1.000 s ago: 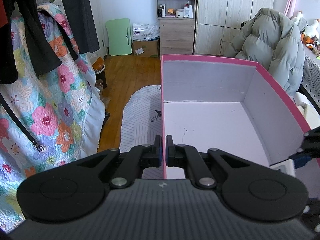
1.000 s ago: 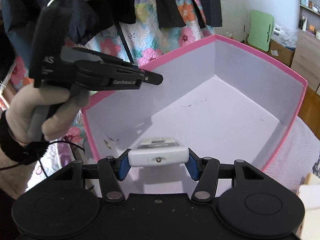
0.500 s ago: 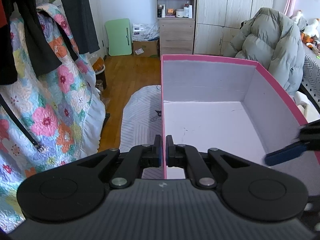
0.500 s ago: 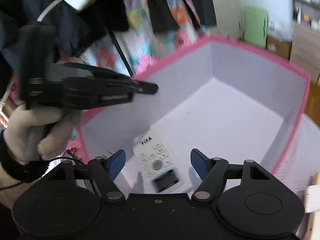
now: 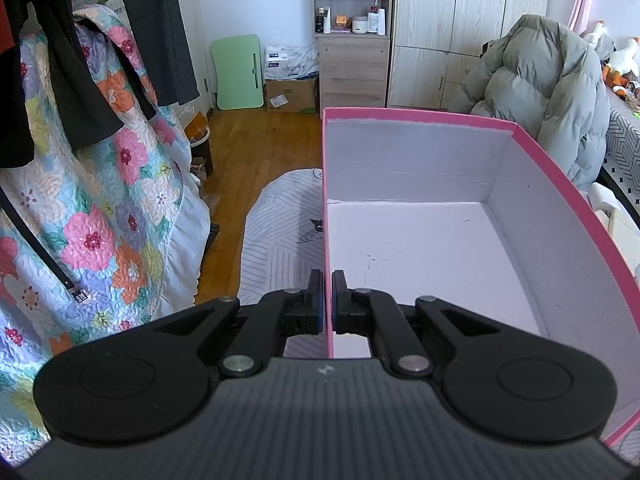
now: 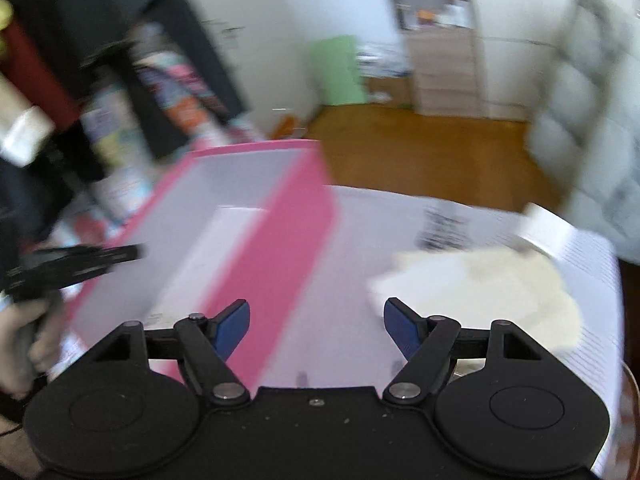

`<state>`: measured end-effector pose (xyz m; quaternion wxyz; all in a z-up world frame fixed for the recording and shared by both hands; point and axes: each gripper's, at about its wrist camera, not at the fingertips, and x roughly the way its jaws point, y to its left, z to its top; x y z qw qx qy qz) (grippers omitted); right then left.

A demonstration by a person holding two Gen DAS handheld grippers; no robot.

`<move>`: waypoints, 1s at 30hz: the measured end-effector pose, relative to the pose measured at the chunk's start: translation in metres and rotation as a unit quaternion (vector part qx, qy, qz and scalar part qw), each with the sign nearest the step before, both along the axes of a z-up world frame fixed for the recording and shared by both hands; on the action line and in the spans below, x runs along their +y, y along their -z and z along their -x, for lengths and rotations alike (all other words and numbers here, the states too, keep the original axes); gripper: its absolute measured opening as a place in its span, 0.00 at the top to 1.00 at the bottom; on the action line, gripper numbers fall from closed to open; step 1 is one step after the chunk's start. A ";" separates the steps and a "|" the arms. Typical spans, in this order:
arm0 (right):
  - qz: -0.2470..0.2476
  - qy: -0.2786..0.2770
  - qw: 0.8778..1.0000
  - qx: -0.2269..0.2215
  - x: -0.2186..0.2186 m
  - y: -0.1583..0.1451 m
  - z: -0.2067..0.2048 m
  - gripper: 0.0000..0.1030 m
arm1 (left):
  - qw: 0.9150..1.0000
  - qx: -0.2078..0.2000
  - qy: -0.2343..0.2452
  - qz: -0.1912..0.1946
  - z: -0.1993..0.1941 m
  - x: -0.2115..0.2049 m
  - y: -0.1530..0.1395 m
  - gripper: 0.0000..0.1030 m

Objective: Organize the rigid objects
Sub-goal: 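Move the right gripper back to the pile and grasp the cream remote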

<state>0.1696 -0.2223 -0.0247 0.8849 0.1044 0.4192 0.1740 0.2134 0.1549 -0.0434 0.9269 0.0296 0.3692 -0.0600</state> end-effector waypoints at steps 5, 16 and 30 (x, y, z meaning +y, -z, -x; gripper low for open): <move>0.010 0.113 0.993 0.035 -0.038 0.031 -0.011 0.23 | 1.000 0.000 -0.001 -0.002 0.000 0.000 0.000 0.96; 0.028 0.245 0.968 0.056 -0.061 0.072 -0.049 0.16 | 1.000 0.006 -0.005 -0.007 -0.001 -0.002 0.001 0.95; 0.078 0.234 0.968 0.037 -0.046 0.074 -0.055 0.21 | 1.000 0.006 0.004 -0.005 -0.002 -0.002 0.000 0.95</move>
